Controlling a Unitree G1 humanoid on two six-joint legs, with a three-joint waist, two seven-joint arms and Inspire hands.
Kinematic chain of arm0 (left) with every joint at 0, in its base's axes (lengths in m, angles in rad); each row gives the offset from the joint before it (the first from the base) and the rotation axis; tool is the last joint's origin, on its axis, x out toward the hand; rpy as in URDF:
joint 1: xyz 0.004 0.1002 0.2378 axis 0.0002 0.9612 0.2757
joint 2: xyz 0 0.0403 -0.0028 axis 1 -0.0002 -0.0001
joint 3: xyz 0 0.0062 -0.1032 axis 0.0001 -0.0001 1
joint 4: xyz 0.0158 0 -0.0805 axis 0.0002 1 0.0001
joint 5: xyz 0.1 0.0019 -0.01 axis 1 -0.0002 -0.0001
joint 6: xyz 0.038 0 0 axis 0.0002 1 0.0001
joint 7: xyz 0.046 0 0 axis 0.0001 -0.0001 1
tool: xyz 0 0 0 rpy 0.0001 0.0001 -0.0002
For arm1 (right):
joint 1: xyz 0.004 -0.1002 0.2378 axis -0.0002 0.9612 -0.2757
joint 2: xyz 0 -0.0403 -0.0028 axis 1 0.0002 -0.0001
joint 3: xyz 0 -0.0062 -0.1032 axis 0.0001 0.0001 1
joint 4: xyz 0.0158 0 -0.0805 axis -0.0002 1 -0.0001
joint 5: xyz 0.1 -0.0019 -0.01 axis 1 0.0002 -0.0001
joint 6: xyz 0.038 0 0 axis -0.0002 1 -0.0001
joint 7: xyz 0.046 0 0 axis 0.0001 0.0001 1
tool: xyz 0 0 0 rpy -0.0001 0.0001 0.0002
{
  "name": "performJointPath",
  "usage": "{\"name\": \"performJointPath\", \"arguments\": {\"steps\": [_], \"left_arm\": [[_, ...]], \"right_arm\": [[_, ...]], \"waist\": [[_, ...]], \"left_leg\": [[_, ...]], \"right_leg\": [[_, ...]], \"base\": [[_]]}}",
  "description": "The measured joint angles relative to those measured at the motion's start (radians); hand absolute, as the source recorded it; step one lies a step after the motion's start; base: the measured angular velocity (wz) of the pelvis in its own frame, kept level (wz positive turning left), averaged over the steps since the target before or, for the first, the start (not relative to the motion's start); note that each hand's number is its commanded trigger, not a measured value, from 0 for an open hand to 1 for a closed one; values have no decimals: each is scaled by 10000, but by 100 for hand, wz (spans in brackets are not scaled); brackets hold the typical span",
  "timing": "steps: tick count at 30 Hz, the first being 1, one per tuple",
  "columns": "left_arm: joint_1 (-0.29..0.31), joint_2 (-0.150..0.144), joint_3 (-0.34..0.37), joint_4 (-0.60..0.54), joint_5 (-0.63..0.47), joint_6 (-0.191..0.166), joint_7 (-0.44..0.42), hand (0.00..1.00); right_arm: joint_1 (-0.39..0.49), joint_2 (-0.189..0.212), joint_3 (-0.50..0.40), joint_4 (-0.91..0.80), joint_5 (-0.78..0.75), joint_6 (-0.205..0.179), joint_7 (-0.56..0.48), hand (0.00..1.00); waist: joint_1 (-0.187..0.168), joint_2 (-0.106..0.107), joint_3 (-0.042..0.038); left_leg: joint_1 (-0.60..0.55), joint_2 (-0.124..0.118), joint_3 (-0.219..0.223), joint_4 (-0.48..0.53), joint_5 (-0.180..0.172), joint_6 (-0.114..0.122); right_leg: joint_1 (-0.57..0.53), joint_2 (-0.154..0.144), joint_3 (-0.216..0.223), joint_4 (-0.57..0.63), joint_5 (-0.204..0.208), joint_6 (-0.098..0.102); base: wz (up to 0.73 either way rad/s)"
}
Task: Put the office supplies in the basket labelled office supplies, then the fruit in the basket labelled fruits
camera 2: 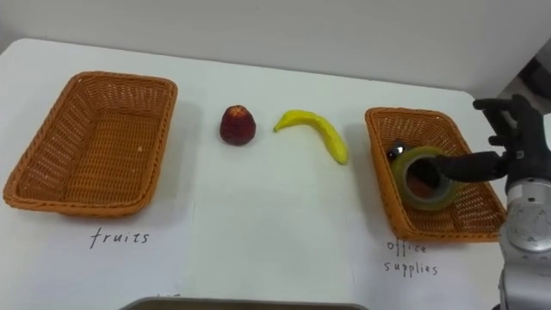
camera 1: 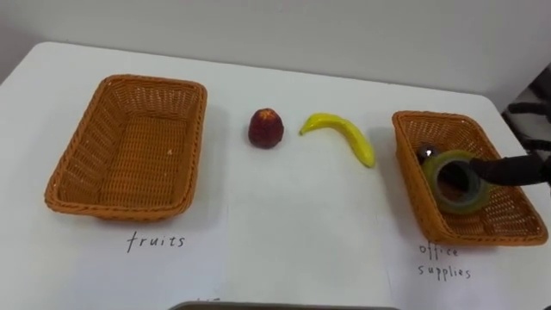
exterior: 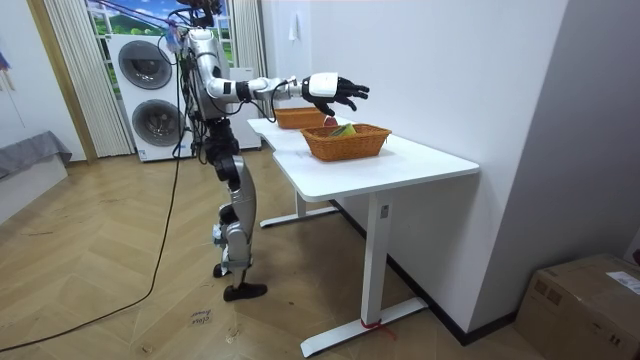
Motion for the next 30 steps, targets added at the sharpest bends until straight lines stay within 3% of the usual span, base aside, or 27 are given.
{"name": "performJointPath", "arguments": {"steps": [8,15,19,30], "left_arm": [[3,1,-4,-5,-1,-1,54,0],[-17,35,-3,-28,0,-3,55,0],[20,35,-3,-27,0,-2,49,0],[26,32,-9,-25,1,-2,50,0]], "right_arm": [[2,0,0,0,20,-4,0,0],[2,0,0,0,-17,-98,3,0],[2,0,0,0,-28,-99,20,0],[2,0,0,1,-24,-100,78,0]], "waist": [[-21,69,34],[-14,94,11],[-13,130,-57],[-14,196,-36]], "left_leg": [[96,2,5,-2,0,0],[156,3,5,-2,-5,-4],[177,3,6,2,-4,-5],[176,5,5,0,-4,-6]], "right_leg": [[72,2,6,5,3,-4],[146,3,3,3,3,-4],[160,2,3,13,3,-4],[156,1,2,19,6,-9]], "base": [[0],[0],[0],[0]]}}
